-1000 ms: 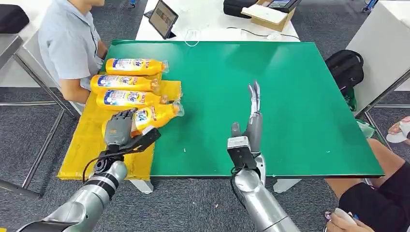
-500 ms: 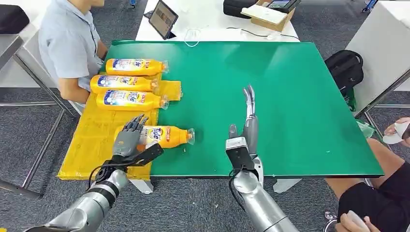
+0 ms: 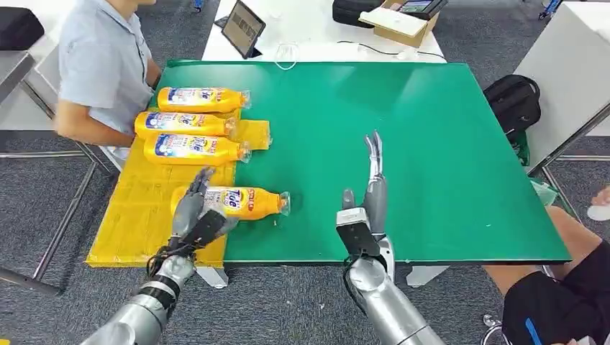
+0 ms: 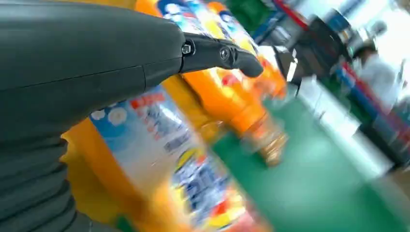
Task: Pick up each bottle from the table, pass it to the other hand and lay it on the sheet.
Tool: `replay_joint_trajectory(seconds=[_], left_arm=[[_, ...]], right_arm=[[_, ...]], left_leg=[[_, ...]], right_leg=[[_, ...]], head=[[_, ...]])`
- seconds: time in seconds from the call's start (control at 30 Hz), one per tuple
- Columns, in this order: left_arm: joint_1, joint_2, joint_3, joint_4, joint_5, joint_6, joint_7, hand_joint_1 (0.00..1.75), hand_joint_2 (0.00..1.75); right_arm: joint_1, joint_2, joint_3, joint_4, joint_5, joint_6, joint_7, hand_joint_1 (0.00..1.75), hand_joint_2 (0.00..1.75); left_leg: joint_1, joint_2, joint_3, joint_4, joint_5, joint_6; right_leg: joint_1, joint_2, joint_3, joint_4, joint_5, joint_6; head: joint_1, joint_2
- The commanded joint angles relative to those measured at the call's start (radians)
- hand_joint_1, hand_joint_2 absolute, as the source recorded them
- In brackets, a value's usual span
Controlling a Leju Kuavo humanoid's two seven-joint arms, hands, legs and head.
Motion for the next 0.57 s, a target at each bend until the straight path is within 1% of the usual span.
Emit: replay_joint_trajectory(seconds=[0.03,0.07,0.13,0.17,0.2,0.23,0.27,0.37,0.4,0.43,0.47,0.5,0.53,0.57], left_arm=[[0.150,-0.077,0.108,-0.382,0.411,-0.135,-0.003,0.00,1.75],[0.168,-0.074,0.120,-0.399,0.438,-0.128,-0.003,0.00,1.75],[0.186,-0.075,0.140,-0.407,0.485,-0.142,-0.003,0.00,1.75],[0.193,-0.073,0.146,-0.408,0.517,-0.160,-0.003,0.00,1.75],[0.198,-0.082,0.166,-0.403,0.583,-0.209,0.009,0.00,1.75],[0.202,-0.081,0.171,-0.404,0.594,-0.205,-0.002,0.00,1.75],[0.228,-0.087,0.169,-0.473,0.569,-0.160,-0.003,0.00,1.75],[0.228,-0.087,0.169,-0.473,0.569,-0.160,-0.003,0.00,1.75],[0.228,-0.087,0.169,-0.473,0.569,-0.160,-0.003,0.00,1.75],[0.243,-0.097,0.172,-0.491,0.586,-0.160,-0.003,0.00,1.75],[0.239,-0.111,0.180,-0.516,0.609,-0.159,-0.003,0.00,1.75],[0.248,-0.121,0.178,-0.548,0.593,-0.131,-0.003,0.00,1.75],[0.252,-0.145,0.148,-0.575,0.591,-0.108,-0.003,0.00,1.75],[0.254,-0.148,0.138,-0.579,0.597,-0.111,-0.003,0.00,1.75]], right_arm=[[0.118,0.073,-0.100,-0.235,0.001,-0.006,0.001,0.00,0.00],[0.135,0.081,-0.096,-0.253,-0.005,-0.006,0.001,0.00,0.00],[0.154,0.085,-0.084,-0.269,-0.011,-0.006,0.001,0.00,0.00],[0.172,0.087,-0.082,-0.297,0.003,-0.006,0.001,0.00,0.00],[0.189,0.088,-0.081,-0.334,0.023,-0.006,0.001,0.00,0.00],[0.212,0.098,-0.093,-0.379,0.047,-0.006,0.001,0.00,0.00],[0.245,0.116,-0.117,-0.438,0.098,-0.006,0.001,0.00,0.00],[0.245,0.116,-0.117,-0.438,0.098,-0.006,0.001,0.00,0.00],[0.245,0.116,-0.117,-0.438,0.098,-0.006,0.001,0.00,0.00],[0.279,0.141,-0.142,-0.492,0.140,-0.006,0.001,0.00,0.00],[0.282,0.152,-0.149,-0.530,0.106,-0.006,0.001,0.00,0.00],[0.286,0.168,-0.162,-0.521,0.071,-0.006,0.001,0.00,0.00],[0.291,0.220,-0.227,-0.542,0.094,-0.006,0.001,0.00,0.00],[0.293,0.227,-0.244,-0.547,0.109,-0.006,0.001,0.00,0.00]], left_leg=[[0.001,0.000,0.005,0.002,-0.005,-0.002],[0.000,0.001,0.001,0.000,-0.002,-0.001],[0.000,0.001,0.002,0.000,-0.003,-0.001],[0.001,0.002,0.004,0.000,-0.004,-0.002],[0.001,0.003,0.003,0.000,-0.003,-0.001],[0.001,0.003,0.006,0.000,-0.005,-0.002],[0.001,0.001,0.003,0.000,-0.003,-0.002],[0.001,-0.001,0.001,0.001,-0.003,-0.001],[0.002,0.001,0.001,0.001,-0.003,-0.001],[0.002,0.002,0.004,0.001,-0.004,-0.002],[0.001,0.001,0.002,0.000,-0.003,-0.001],[0.001,-0.001,0.001,0.000,-0.002,-0.001],[0.001,-0.001,0.000,0.000,-0.001,-0.001],[0.001,-0.003,0.000,0.003,-0.003,-0.001]], right_leg=[[0.002,0.000,0.006,0.002,-0.005,-0.003],[0.000,0.001,0.001,0.001,-0.002,-0.002],[0.001,0.001,0.002,0.001,-0.002,-0.002],[0.002,0.002,0.004,0.000,-0.003,-0.002],[0.001,0.003,0.002,0.000,-0.002,-0.002],[0.002,0.004,0.005,0.000,-0.003,-0.003],[0.001,0.002,0.002,0.001,-0.003,-0.002],[0.001,0.000,0.001,0.001,-0.003,-0.002],[0.001,0.001,0.001,0.001,-0.003,-0.002],[0.002,0.002,0.003,0.001,-0.004,-0.003],[0.001,0.001,0.002,0.000,-0.003,-0.002],[0.001,-0.001,0.001,0.001,-0.003,-0.002],[0.000,-0.001,0.000,0.001,-0.002,-0.002],[0.001,-0.002,0.000,0.003,-0.004,-0.002]], head=[[0.000,0.000],[0.000,0.000],[0.000,0.000],[0.000,0.000],[0.000,0.000],[0.000,0.000],[0.000,0.000],[0.000,0.000],[0.000,0.000],[0.000,0.000],[0.000,0.000],[0.000,0.000],[0.000,0.000],[0.000,0.000]])
